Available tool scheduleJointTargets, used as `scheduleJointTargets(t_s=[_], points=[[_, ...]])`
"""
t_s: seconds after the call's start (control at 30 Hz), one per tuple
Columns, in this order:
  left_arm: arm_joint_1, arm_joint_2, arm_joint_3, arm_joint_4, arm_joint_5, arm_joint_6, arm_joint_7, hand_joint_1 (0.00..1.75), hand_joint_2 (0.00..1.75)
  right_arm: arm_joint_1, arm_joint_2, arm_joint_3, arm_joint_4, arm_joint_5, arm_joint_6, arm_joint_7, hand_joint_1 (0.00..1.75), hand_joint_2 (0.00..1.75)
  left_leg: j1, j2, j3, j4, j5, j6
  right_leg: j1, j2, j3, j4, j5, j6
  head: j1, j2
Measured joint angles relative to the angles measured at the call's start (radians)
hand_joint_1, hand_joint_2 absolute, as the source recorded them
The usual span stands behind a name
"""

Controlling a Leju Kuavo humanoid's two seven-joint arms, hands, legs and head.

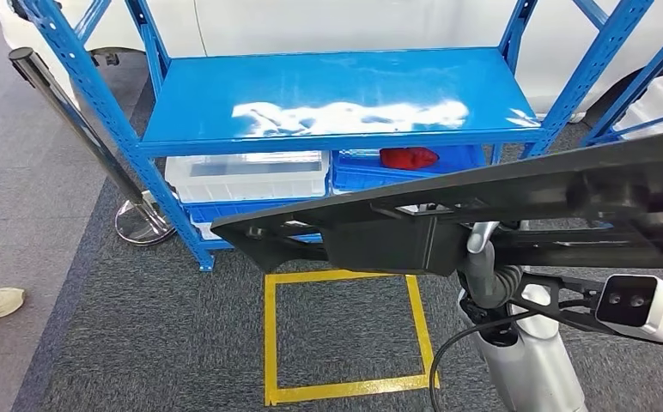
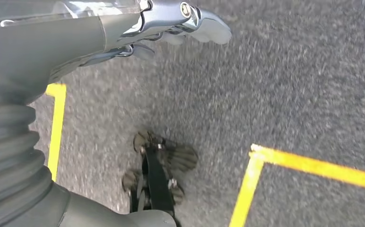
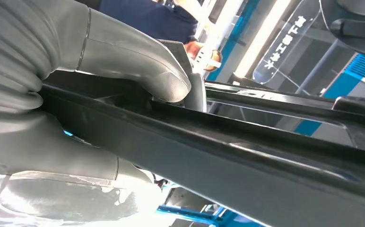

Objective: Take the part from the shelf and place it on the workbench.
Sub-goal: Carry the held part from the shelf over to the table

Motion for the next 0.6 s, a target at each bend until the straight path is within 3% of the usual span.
scheduleJointTargets(t_s=[0.07,0.1,0.17,0.2,0.23,0.3,0.37,0.4,0.5,0.57,0.6], points=[[-0.001,-0.001,0.0,0.0,0.0,0.0,0.0,0.0,1.75,-0.003,-0.004,-0.002,-0.004,0.001,0.0,0.0,1.75,1.75,0.006,0.023,0.003,-0.014,0.006,0.007,0.002,-0.035,-0.03,0.057,-0.035,0.011,0.004,0.0],[0.0,-0.001,0.0,0.0,0.0,0.0,0.0,0.0,1.75,-0.004,-0.005,-0.003,-0.005,0.002,0.0,-0.001,1.75,1.75,0.007,0.035,0.004,-0.016,0.007,0.009,0.0,-0.058,-0.06,0.117,-0.066,0.016,0.005,0.0],[0.002,-0.002,0.0,0.0,0.0,0.003,0.001,0.0,1.75,-0.002,-0.008,-0.003,-0.005,0.006,-0.004,-0.001,1.75,1.75,0.007,0.058,0.002,-0.015,0.007,0.009,-0.008,-0.077,-0.131,0.253,-0.117,0.026,0.007,0.0],[0.002,-0.003,0.001,0.0,0.0,0.007,0.003,0.0,1.75,0.0,-0.01,-0.003,-0.005,0.01,-0.009,-0.002,1.75,1.75,0.007,0.069,0.001,-0.015,0.006,0.009,-0.012,-0.081,-0.15,0.287,-0.119,0.03,0.007,0.0],[0.001,-0.004,0.001,0.0,0.0,0.014,0.005,0.0,1.75,0.001,-0.012,-0.004,-0.005,0.015,-0.017,-0.002,1.75,1.75,0.007,0.08,0.001,-0.014,0.006,0.008,-0.015,-0.085,-0.149,0.281,-0.102,0.033,0.007,0.0],[-0.001,-0.008,0.002,0.0,-0.003,0.037,0.011,0.0,1.75,0.001,-0.017,-0.009,-0.007,0.031,-0.04,-0.003,1.75,1.75,0.008,0.099,0.003,-0.01,0.002,0.002,-0.02,-0.109,-0.092,0.161,-0.029,0.036,0.007,0.0],[-0.004,-0.011,0.002,0.0,-0.008,0.059,0.008,0.0,1.75,0.001,-0.021,-0.016,-0.012,0.055,-0.071,-0.003,1.75,1.75,0.003,0.112,0.003,-0.003,-0.003,-0.007,-0.014,-0.148,-0.036,0.038,0.016,0.028,0.007,0.0],[-0.005,-0.012,0.002,0.0,-0.011,0.067,0.003,0.0,1.75,0.002,-0.024,-0.02,-0.017,0.068,-0.087,-0.003,1.75,1.75,0.0,0.12,0.002,0.0,-0.005,-0.013,-0.01,-0.159,-0.026,0.011,0.022,0.021,0.006,0.0],[-0.008,-0.013,-0.004,0.0,-0.022,0.076,-0.001,0.0,1.75,0.009,-0.036,-0.031,-0.028,0.093,-0.124,0.004,1.75,1.75,0.0,0.14,0.003,0.004,-0.011,-0.03,-0.006,-0.133,-0.032,0.004,0.025,-0.003,0.004,0.0],[-0.01,-0.014,-0.011,0.0,-0.028,0.072,0.008,0.0,1.75,0.014,-0.043,-0.041,-0.035,0.097,-0.141,0.006,1.75,1.75,0.005,0.11,-0.014,0.051,-0.048,-0.038,-0.009,-0.113,-0.034,0.0,0.032,-0.017,0.002,0.0],[-0.01,-0.014,-0.015,0.0,-0.029,0.073,0.016,0.0,1.75,0.017,-0.045,-0.046,-0.037,0.095,-0.148,0.006,1.75,1.75,0.007,0.084,-0.038,0.108,-0.083,-0.04,-0.009,-0.102,-0.034,-0.001,0.035,-0.022,0.0,0.0]])
